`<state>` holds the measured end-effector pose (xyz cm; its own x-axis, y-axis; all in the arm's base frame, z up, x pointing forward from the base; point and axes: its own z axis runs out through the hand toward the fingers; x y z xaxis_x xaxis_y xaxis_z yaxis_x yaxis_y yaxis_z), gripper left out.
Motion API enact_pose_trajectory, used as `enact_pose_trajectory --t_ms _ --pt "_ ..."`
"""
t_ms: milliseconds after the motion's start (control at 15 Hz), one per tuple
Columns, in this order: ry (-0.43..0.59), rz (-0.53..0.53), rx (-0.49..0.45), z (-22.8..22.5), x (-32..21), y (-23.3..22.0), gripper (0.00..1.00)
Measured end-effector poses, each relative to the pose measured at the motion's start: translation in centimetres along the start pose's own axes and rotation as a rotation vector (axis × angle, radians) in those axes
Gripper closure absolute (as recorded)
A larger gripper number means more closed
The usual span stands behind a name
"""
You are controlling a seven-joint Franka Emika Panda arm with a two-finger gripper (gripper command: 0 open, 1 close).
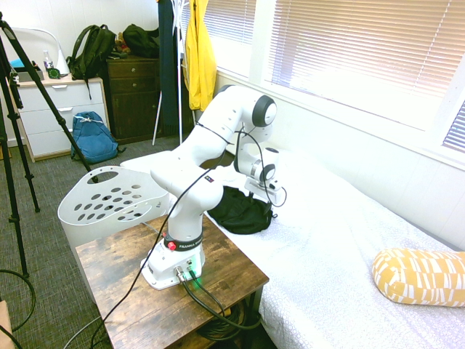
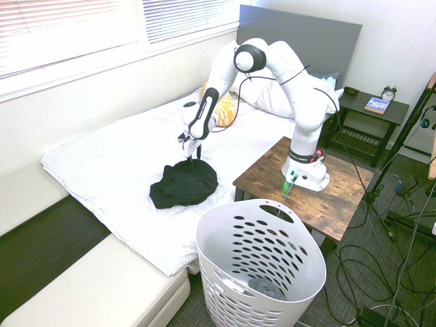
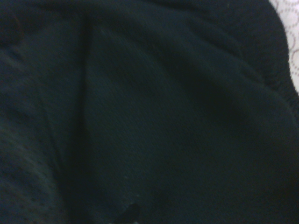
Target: Put my clothes in the laundry bag
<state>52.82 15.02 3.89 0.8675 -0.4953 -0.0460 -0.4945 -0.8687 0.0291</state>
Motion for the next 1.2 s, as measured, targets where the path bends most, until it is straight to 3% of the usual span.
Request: enact_pose_trajectory --t_ms 267,533,600,1200 --pt "-0.038 -0.027 -0.015 5.7 -1.6 0.7 0.00" --pt "-0.055 -0.037 0.000 6.3 -1.7 0.5 0.00" --pt "-0.058 -0.036 0.003 6.3 -1.7 0.5 1.00" --pt "-0.070 -0.007 0.031 6.5 -1.2 1.1 1.00"
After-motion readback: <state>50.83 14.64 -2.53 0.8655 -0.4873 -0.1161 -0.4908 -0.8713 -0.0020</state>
